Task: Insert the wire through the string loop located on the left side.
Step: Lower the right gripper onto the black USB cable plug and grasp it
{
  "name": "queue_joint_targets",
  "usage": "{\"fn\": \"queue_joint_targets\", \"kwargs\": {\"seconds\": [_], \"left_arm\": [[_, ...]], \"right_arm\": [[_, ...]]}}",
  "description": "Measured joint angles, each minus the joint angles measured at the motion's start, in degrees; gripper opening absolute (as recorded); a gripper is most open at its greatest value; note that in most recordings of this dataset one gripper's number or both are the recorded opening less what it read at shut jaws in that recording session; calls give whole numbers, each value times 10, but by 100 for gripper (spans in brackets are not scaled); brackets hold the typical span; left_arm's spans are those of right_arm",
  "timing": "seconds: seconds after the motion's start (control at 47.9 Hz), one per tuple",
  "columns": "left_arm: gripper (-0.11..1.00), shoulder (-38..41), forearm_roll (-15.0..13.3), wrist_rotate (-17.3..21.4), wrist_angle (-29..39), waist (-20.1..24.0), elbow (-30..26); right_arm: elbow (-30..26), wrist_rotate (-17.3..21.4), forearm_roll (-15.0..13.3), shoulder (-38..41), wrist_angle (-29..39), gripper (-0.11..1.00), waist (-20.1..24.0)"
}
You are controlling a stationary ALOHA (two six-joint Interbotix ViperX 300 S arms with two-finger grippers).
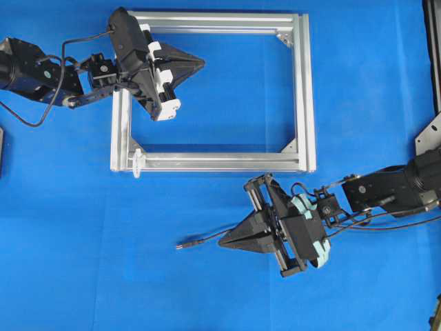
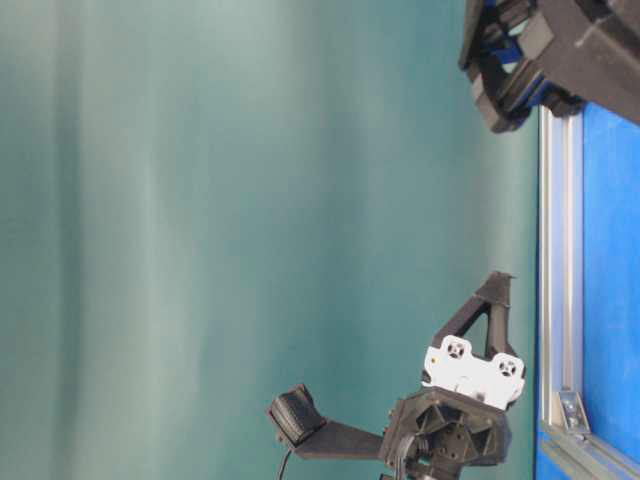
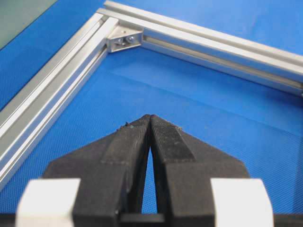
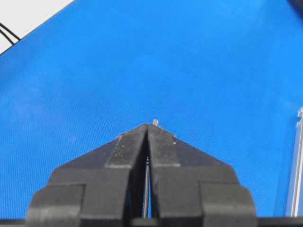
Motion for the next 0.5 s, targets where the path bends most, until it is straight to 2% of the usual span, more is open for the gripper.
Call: {"fn": "queue_joint_targets", "kwargs": {"seconds": [0.146,0.501], "left_arm": [[0,-9,11,1,15,-8,3],[0,-11,11,1,17,-11,11]], "right_arm": [[-1,14,3,0,9,-2,0],[-7,33,2,0,36,-2,1]]}}
